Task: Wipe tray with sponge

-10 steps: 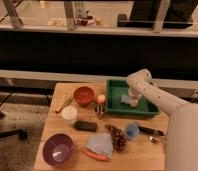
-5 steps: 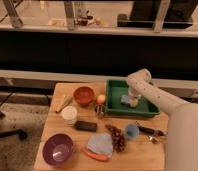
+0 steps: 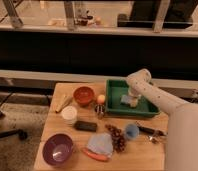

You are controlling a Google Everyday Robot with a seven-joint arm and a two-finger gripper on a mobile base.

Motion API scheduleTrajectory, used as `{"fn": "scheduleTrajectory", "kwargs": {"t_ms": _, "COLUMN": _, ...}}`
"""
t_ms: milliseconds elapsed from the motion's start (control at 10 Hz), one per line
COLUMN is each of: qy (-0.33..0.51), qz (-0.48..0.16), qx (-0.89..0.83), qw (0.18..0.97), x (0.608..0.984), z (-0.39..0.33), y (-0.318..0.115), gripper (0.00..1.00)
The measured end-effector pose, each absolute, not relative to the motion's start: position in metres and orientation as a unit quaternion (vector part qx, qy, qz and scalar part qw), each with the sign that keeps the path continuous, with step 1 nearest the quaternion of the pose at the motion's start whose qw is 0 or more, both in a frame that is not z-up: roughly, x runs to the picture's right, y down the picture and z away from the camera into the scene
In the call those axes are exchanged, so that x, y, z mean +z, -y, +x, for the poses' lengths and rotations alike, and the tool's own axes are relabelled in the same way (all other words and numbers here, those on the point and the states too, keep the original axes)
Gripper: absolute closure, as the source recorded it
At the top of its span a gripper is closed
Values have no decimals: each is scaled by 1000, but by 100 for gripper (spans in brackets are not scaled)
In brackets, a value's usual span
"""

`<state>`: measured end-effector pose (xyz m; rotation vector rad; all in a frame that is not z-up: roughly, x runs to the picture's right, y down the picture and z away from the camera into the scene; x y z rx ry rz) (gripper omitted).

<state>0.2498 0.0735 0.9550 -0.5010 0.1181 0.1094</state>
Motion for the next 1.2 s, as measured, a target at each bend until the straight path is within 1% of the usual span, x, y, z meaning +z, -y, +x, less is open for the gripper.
{"fn": "scheduleTrajectory", "kwargs": {"t_ms": 100, "qy": -58, "qz": -248, "qx": 54, "qw": 966, "x": 955, "z": 250, "y": -73, "gripper": 73}}
{"fn": "scheduleTrajectory", "kwargs": {"t_ms": 600, "qy": -58, "qz": -248, "qx": 55, "qw": 965, "x": 955, "z": 250, "y": -74, "gripper": 23}}
{"fn": "scheduleTrajectory", "kwargs": {"t_ms": 700, "qy": -58, "qz": -248, "qx": 55, "qw": 965, "x": 955, "z": 250, "y": -74, "gripper": 20}}
{"fn": "scheduleTrajectory", "kwargs": {"t_ms": 1200, "qy": -56, "qz": -245, "qx": 54, "qw": 966, "x": 956, "z": 248, "y": -72, "gripper": 20}}
